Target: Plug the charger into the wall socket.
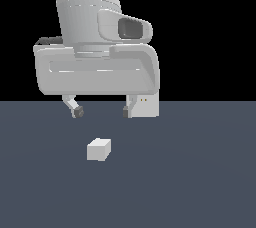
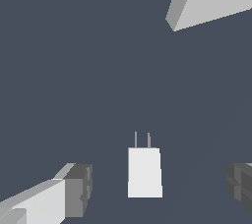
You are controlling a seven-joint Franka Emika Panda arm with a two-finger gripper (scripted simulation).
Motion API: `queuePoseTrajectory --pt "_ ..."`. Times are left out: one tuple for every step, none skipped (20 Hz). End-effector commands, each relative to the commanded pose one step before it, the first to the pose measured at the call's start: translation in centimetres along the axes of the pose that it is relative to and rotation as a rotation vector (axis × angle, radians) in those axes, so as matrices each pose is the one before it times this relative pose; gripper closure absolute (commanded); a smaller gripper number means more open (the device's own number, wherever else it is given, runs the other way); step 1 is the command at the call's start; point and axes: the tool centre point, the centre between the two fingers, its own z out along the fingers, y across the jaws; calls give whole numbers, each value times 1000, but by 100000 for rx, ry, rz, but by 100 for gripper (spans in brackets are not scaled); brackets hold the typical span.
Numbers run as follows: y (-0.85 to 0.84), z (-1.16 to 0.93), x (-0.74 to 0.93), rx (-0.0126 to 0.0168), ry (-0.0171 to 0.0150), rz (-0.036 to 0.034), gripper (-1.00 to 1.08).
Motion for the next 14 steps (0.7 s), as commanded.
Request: queuePoseTrajectory --pt "-77 463 -353 -286 1536 757 -92" --pt "-28 155 -116 -100 441 231 -92" --pt "-27 142 -104 -88 382 204 -92" --pt "-23 123 -89 -79 336 182 -92" --pt "-22 109 -77 -66 278 153 -92" --pt "-15 86 -62 -57 236 131 -92" --pt "-17 76 -52 -40 166 94 -92" --pt "-4 42 -32 -35 144 82 -92" --pt "-12 39 -25 -14 59 34 -92" --pt "-10 23 -12 0 0 0 -92" --pt "-2 -61 12 33 -197 -131 -92" --pt "-1 22 -10 0 0 0 -92" --pt "-2 67 -30 0 0 0 -92" --pt "-3 112 -49 0 0 0 -92"
